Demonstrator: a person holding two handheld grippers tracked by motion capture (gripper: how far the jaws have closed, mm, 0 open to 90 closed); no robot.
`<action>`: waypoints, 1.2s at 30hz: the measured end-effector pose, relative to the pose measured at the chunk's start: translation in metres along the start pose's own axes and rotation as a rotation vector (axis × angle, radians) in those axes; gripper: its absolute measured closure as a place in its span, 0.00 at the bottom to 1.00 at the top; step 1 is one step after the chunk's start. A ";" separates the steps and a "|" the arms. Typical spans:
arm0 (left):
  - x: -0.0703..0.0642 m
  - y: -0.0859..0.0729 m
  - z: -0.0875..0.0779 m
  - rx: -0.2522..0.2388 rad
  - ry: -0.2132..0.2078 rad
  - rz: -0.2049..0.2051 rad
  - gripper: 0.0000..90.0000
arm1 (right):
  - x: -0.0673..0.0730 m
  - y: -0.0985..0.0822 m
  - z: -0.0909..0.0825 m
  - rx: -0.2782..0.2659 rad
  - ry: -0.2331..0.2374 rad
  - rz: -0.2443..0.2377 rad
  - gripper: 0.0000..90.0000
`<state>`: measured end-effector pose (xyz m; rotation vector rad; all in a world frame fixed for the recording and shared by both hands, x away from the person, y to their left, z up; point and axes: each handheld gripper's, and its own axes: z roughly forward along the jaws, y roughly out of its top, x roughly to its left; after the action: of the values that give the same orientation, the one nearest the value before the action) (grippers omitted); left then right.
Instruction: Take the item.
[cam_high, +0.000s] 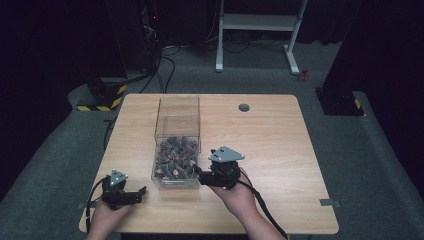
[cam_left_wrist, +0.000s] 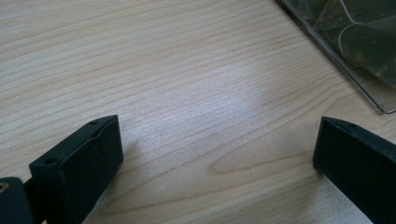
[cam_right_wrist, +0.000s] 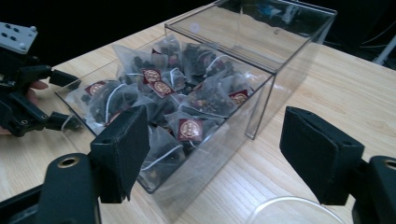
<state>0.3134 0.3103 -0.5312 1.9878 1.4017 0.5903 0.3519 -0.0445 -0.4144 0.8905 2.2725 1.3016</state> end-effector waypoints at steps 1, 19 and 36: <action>0.000 0.000 0.000 0.000 0.000 0.000 0.02 | 0.001 0.000 0.000 0.002 0.002 0.003 0.27; 0.000 0.000 0.000 0.001 -0.001 0.004 0.02 | 0.022 0.000 0.017 0.017 0.053 -0.034 0.37; 0.000 0.000 0.000 0.000 -0.003 0.006 0.02 | 0.039 -0.001 0.040 0.055 0.124 -0.049 0.62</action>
<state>0.3132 0.3104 -0.5311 1.9930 1.3948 0.5895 0.3465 0.0070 -0.4353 0.7867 2.4201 1.3120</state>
